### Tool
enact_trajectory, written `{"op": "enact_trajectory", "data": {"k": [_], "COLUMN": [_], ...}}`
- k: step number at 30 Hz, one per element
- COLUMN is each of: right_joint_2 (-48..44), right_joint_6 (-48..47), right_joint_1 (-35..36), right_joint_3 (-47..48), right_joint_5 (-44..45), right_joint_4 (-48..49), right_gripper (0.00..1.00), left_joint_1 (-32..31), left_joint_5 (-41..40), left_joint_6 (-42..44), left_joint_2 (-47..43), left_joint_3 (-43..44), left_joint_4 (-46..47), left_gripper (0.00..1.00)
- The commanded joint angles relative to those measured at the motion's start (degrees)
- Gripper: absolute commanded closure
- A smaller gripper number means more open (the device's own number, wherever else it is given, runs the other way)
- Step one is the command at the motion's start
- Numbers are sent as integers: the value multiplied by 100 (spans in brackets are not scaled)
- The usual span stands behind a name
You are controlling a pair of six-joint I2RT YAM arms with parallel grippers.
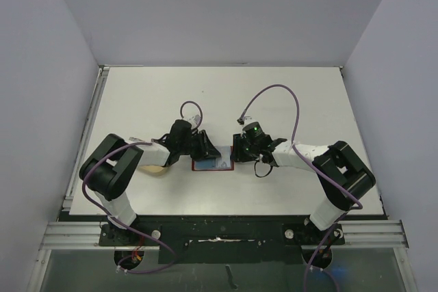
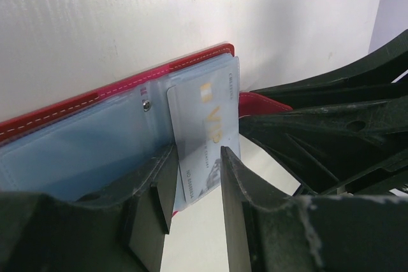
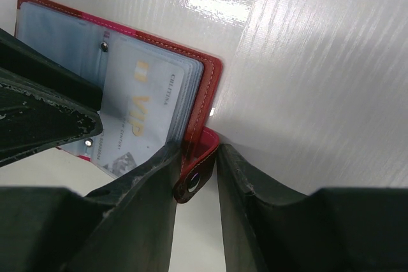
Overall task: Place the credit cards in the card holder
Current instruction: Insert the credit card into the card holder.
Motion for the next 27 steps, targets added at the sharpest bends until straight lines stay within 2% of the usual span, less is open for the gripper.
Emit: {"op": "enact_trajectory", "data": {"k": [1, 8, 14, 22, 27], "right_joint_2": [12, -40, -295, -572, -769], "right_joint_6": [16, 7, -22, -50, -41], "right_joint_1": [47, 20, -5, -6, -7], "right_joint_3": [20, 17, -17, 227, 244], "right_joint_5": [113, 287, 417, 351, 416], "right_joint_4": [247, 245, 156, -337, -429], "right_gripper": [69, 70, 67, 48, 41], "left_joint_1": [-109, -130, -128, -108, -54], "left_joint_5": [164, 156, -208, -963, -1379], "left_joint_6": [-115, -25, 501, 1284, 1819], "left_joint_2": [22, -110, -466, -1088, -1435], "left_joint_3": [247, 253, 441, 749, 1003], "left_joint_4": [565, 634, -98, -1387, -2213], "left_gripper": [70, 70, 69, 66, 66]}}
